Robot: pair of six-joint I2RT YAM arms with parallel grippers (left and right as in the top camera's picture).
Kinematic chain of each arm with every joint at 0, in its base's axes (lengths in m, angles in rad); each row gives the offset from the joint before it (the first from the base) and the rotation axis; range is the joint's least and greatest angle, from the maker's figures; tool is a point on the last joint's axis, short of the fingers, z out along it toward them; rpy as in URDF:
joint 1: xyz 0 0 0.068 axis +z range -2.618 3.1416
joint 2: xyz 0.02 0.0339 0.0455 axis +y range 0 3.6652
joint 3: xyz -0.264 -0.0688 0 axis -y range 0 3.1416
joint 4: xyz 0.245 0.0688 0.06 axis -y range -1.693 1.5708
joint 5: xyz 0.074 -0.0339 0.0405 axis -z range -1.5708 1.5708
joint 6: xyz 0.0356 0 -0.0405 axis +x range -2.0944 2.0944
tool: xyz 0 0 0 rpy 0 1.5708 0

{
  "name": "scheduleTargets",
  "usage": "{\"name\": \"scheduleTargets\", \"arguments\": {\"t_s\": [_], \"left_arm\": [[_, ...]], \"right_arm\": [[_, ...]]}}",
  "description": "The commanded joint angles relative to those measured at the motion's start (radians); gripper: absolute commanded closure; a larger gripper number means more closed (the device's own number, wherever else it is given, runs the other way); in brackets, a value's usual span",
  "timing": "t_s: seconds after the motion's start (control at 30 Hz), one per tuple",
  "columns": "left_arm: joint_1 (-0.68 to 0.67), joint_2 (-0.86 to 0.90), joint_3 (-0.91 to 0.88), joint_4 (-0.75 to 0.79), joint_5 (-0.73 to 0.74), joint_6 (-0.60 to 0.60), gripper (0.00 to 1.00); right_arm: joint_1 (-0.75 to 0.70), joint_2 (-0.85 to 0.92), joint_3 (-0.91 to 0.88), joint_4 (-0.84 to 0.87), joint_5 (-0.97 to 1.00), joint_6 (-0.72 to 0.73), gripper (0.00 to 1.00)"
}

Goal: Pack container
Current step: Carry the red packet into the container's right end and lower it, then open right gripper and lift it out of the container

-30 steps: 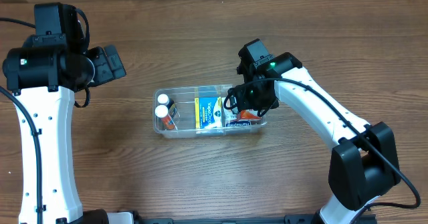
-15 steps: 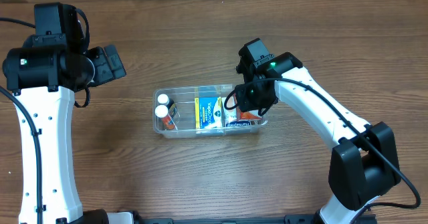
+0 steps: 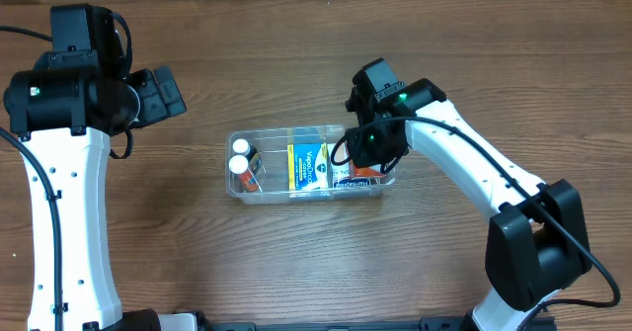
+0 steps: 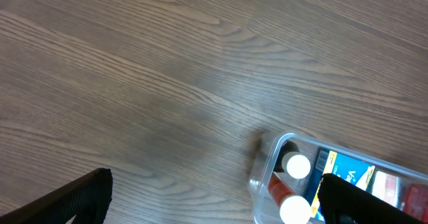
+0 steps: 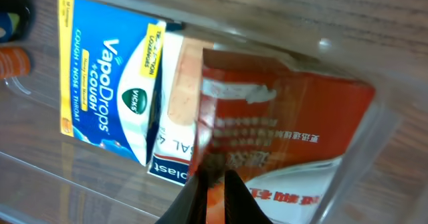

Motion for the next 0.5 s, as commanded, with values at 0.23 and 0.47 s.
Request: {"name": "scheduleTargets", "arguments": {"t_s": [0.23,0.47], "left_arm": [[0.004,0.005,0.019,0.001,0.005,0.019,0.00],[0.004,0.005,0.019,0.001,0.005,0.019,0.00]], "right_arm": [[0.008,0.018,-0.163,0.092,-0.024,-0.011,0.89],[0.008,0.018,-0.159,0.103,-0.024,-0.011,0.88]]}}
